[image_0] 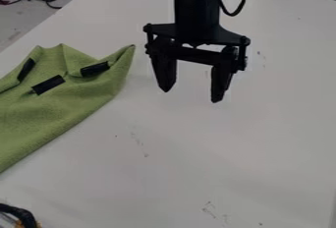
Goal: Fold cloth from right to left them move cloth to the center of the table
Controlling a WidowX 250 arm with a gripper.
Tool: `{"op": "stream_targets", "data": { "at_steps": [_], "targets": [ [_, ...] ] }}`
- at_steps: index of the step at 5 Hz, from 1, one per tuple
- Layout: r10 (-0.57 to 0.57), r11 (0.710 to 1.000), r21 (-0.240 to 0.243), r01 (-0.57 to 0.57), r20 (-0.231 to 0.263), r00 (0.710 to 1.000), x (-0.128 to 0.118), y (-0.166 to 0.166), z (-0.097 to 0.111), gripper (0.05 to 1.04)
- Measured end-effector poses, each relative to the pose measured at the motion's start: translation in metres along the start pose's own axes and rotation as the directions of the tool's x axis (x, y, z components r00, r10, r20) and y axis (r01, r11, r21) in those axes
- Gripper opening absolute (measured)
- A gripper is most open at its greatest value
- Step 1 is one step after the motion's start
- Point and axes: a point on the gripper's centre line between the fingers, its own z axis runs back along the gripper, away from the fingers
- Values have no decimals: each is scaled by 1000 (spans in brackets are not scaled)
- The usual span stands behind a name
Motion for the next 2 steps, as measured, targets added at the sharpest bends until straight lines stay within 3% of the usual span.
{"op": "stream_targets", "data": {
  "at_steps": [1,2],
  "targets": [
    [4,1000,6,-4,-28,1000,0,1,-8,999],
    [45,998,53,-41,-71,996,8,24,-13,999]
  ]
}}
